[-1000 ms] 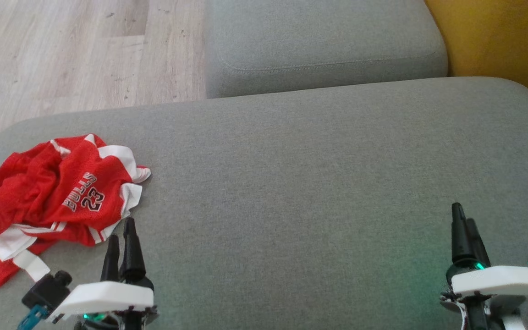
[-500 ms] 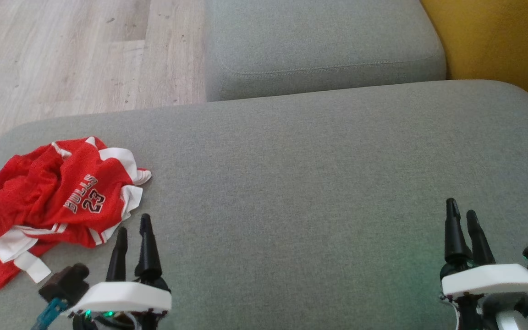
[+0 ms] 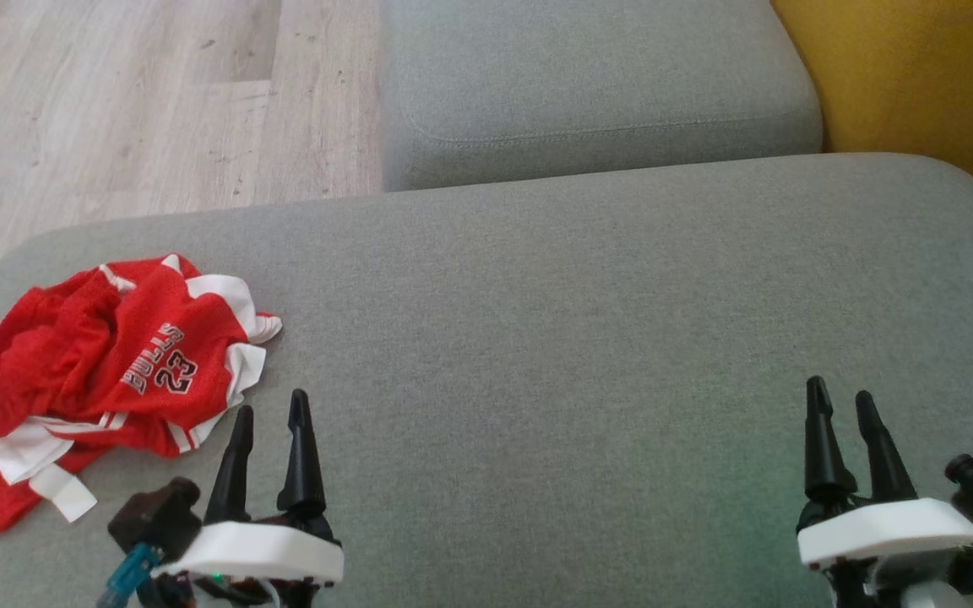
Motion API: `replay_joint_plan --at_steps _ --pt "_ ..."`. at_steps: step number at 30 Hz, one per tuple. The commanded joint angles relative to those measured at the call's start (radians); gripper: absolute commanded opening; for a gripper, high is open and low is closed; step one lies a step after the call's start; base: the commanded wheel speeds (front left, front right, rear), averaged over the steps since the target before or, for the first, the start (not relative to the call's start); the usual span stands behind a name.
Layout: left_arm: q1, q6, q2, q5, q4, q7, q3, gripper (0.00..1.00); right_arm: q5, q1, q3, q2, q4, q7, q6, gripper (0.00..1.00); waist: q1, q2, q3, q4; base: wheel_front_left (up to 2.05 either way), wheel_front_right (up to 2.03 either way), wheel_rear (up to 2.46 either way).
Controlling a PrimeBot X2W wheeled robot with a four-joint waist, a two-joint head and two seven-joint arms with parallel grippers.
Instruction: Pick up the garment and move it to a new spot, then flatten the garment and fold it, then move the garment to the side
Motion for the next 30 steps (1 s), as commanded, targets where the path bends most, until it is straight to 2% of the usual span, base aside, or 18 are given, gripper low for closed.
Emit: replay_joint_plan --at_steps 1,30 --pt "-0.028 0.009 0.007 0.042 -0.036 -0.016 0.01 1.0 -0.045 -0.029 0.022 -0.008 -0.04 -0.017 -0.001 1.0 0.0 -0.0001 -0.003 0.0 0.0 0.0 0.0" --pt "-0.007 0.058 0.008 0.375 0.023 -0.101 -0.021 1.0 -0.414 -0.008 0.067 -0.01 -0.02 -0.103 -0.001 1.0 0.0 -0.0001 -0.027 0.007 0.0 0.0 0.0"
